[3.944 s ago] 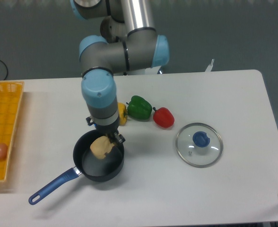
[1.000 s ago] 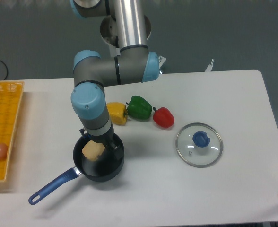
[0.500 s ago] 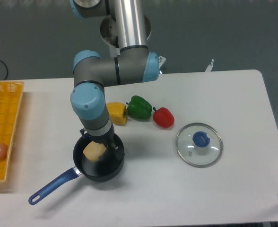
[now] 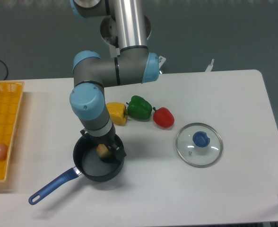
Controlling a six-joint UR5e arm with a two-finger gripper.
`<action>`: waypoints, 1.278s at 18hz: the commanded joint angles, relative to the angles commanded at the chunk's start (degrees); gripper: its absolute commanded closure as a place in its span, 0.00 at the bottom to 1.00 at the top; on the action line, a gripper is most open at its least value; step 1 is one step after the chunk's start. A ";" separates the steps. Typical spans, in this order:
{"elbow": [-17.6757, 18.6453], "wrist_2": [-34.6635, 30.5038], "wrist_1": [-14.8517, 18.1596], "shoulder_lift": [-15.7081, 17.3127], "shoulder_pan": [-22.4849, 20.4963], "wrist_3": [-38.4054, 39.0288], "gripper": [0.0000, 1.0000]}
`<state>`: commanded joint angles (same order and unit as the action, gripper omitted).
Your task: Place the bread in the pot
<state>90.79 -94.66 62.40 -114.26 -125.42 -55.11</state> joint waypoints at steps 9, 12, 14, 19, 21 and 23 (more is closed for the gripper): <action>-1.50 0.44 0.17 -0.09 -3.15 -8.42 0.00; -1.58 0.53 0.53 0.61 -6.50 -13.52 0.00; -1.58 0.70 0.44 1.32 -8.78 -16.60 0.00; -1.76 2.72 0.79 2.99 -15.10 -24.86 0.00; -1.59 2.73 1.05 2.99 -17.39 -28.46 0.00; -1.58 2.81 1.93 3.42 -19.94 -32.24 0.00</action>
<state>89.21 -91.85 64.33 -110.83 -145.36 -87.34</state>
